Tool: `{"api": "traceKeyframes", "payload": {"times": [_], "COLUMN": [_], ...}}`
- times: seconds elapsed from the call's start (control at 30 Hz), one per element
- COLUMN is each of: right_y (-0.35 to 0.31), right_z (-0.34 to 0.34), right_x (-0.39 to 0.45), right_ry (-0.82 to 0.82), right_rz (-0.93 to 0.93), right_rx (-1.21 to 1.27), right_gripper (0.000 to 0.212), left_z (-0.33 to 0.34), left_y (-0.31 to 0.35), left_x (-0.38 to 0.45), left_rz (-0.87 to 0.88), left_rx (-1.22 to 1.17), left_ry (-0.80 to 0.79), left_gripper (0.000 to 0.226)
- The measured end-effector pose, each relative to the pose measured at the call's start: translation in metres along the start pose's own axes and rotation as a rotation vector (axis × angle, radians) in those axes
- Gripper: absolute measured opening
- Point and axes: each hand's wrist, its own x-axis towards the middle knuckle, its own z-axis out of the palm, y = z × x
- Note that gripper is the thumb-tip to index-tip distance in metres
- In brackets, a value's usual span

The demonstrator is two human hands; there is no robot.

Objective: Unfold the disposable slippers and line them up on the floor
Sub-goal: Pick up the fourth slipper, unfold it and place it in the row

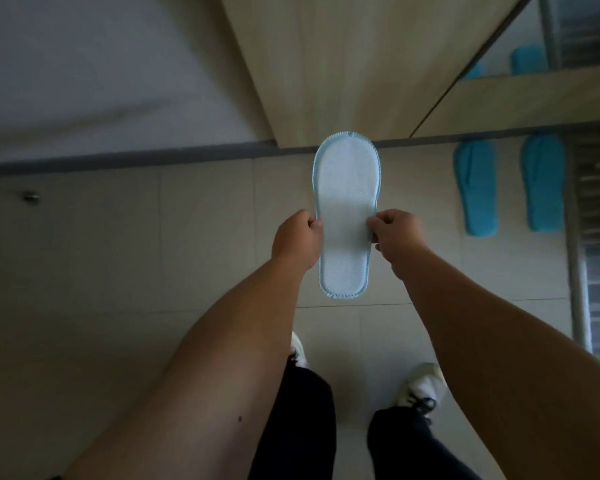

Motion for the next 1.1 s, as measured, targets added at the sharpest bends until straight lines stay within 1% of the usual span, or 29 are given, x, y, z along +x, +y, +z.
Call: {"api": "traceKeyframes", "payload": {"times": [0.2,0.3,0.37,0.47,0.53,0.67,0.77,0.87,0.93,1.0,1.07,1.1], "right_y": [-0.015,-0.020,-0.024,-0.026,-0.029,-0.034,-0.034,-0.032,-0.030,-0.029,-0.027,-0.025], "right_z": [0.061,0.083,0.097,0.113,0.120,0.127,0.130,0.132,0.133,0.130,0.125,0.123], "right_x": [0.009,0.017,0.019,0.014,0.009,0.005,0.004,0.007,0.010,0.014,0.024,0.033], "right_ry": [-0.062,-0.021,0.024,0.044,0.053,0.088,0.055,-0.009,-0.068,-0.065,-0.024,-0.021], "right_rz": [-0.040,-0.085,-0.148,-0.232,-0.282,-0.412,-0.526,-0.653,-0.687,-0.681,-0.607,-0.521], "right_rx": [-0.074,-0.114,-0.208,-0.334,-0.400,-0.587,-0.692,-0.741,-0.713,-0.566,-0.456,-0.443], "right_gripper": [0.013,0.014,0.015,0.015,0.013,0.017,0.018,0.018,0.022,0.021,0.021,0.025], "left_z": [-0.020,-0.023,-0.025,-0.021,-0.021,-0.021,-0.021,-0.027,-0.032,-0.036,-0.041,-0.043], "left_y": [-0.055,-0.069,-0.072,-0.071,-0.066,-0.053,-0.048,-0.051,-0.058,-0.069,-0.082,-0.088], "left_x": [0.016,0.028,0.035,0.044,0.049,0.055,0.058,0.063,0.067,0.070,0.072,0.073], "left_rz": [-0.108,-0.144,-0.160,-0.123,-0.116,-0.154,-0.152,-0.156,-0.165,-0.181,-0.198,-0.215], "left_rx": [-0.072,-0.108,-0.123,-0.177,-0.299,-0.558,-0.583,-0.518,-0.456,-0.428,-0.447,-0.489], "left_ry": [0.083,0.161,0.218,0.170,0.122,0.053,0.074,0.112,0.138,0.131,0.099,0.081], "left_gripper": [0.015,0.015,0.023,0.031,0.039,0.034,0.031,0.030,0.032,0.033,0.033,0.032]}}
